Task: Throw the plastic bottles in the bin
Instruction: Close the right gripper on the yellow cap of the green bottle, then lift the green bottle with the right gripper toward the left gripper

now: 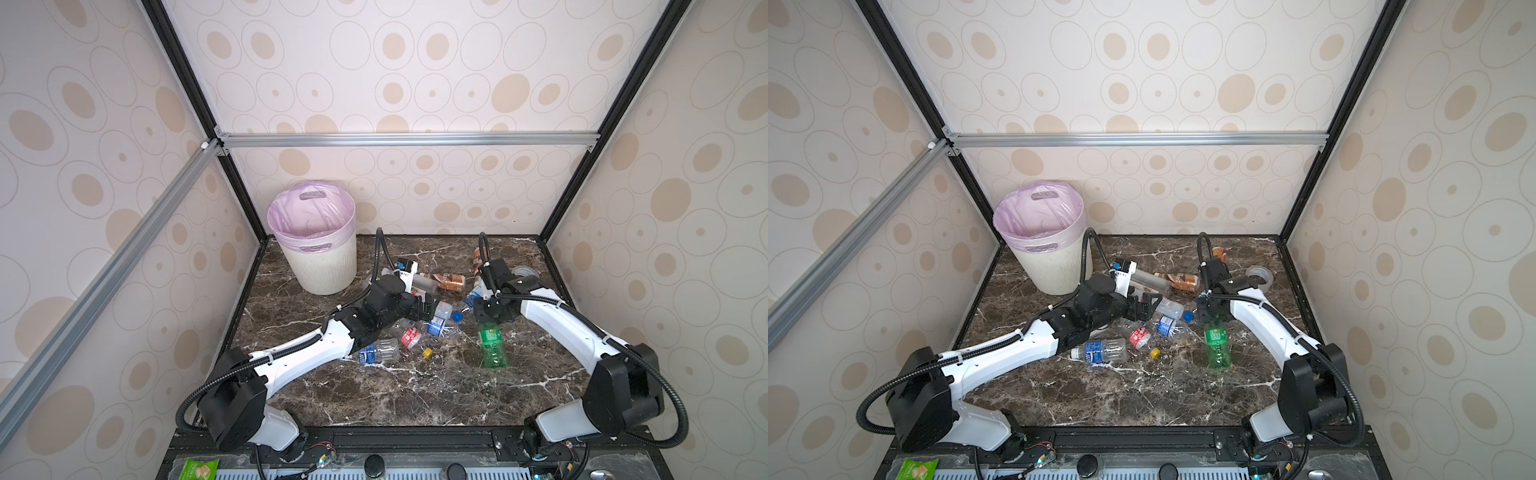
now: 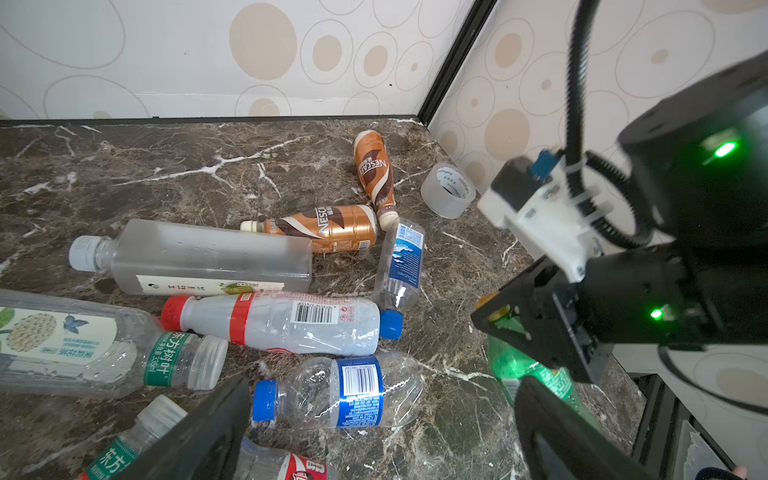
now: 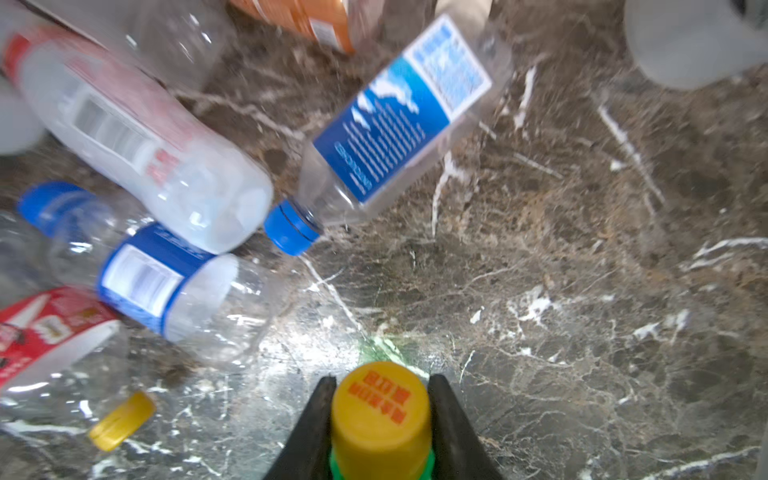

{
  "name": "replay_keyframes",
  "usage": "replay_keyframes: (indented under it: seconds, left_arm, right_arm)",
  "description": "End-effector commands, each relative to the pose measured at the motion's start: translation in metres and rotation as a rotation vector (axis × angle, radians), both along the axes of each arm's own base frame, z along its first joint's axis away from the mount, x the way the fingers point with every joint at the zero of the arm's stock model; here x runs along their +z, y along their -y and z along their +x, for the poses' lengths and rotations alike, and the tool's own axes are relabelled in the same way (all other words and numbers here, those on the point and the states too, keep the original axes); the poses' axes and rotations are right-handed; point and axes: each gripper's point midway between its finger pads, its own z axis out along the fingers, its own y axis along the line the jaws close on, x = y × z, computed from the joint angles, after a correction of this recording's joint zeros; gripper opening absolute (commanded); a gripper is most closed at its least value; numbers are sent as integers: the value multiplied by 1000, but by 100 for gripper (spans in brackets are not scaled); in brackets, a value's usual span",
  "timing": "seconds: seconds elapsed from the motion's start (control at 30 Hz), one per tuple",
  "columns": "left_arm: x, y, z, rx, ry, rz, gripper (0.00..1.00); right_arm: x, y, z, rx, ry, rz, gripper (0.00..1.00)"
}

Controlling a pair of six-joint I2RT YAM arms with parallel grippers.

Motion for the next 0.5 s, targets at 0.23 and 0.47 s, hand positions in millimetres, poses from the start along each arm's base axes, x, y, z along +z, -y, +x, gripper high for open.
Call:
replay_keyframes:
  seconds: [0.23, 0.47]
  left_arm:
    - [31, 5, -6, -34, 38, -36, 99]
    - [46, 16, -5, -69, 56, -67, 99]
  right_arm:
    - [81, -21, 43, -17, 190, 127, 20]
    - [129, -38, 73, -47, 325, 244, 20]
